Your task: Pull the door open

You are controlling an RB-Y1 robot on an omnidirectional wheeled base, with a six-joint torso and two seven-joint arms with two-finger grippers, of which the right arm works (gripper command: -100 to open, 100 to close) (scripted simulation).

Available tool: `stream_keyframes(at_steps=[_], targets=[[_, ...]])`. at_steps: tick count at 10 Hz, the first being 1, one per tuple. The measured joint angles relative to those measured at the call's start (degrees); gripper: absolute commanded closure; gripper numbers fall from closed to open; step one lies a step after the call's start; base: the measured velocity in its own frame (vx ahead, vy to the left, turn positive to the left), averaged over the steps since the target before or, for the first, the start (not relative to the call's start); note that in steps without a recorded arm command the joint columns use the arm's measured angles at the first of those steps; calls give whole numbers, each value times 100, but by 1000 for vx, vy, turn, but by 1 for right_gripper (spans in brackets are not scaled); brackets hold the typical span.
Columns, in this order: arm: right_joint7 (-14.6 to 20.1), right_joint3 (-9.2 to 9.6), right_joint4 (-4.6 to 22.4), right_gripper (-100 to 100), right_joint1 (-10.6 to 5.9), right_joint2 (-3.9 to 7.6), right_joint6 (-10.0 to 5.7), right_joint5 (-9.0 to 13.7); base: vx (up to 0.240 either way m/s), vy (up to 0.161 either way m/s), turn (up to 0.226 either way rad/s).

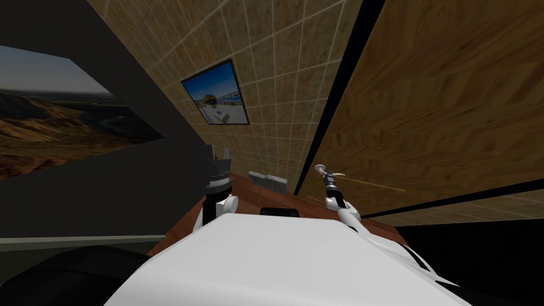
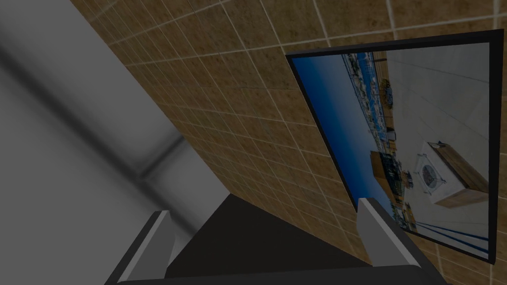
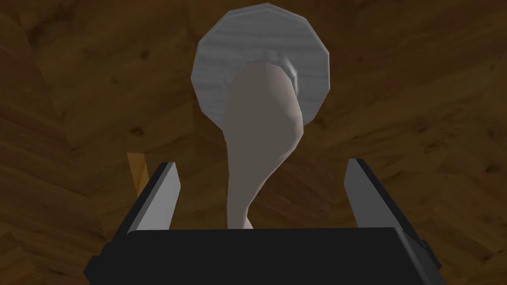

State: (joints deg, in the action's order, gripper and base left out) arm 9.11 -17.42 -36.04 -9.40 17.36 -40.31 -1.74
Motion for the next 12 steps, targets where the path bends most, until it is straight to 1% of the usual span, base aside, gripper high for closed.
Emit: stream_keyframes(at_steps=[1,2,7,8,9,10,11,12], targets=[[-19,-85,83,-100,-22,35,-26,41,17,-22,59],[-25,-95,90,100,-26,38,-31,46,-3,4,-55],[-11,-89,95,100,-12,32,-12,46,-2,2,-5],[-12,-89,95,100,-12,32,-12,45,-136,-31,94],[29,-62,70,100,-2,65,-24,33,-207,-70,93],[80,-21,71,100,-6,84,-46,14,-211,-55,100],[133,34,10,100,37,91,-35,-13,-198,-31,125],[196,91,25,100,60,120,-58,-42,-204,-37,121]])
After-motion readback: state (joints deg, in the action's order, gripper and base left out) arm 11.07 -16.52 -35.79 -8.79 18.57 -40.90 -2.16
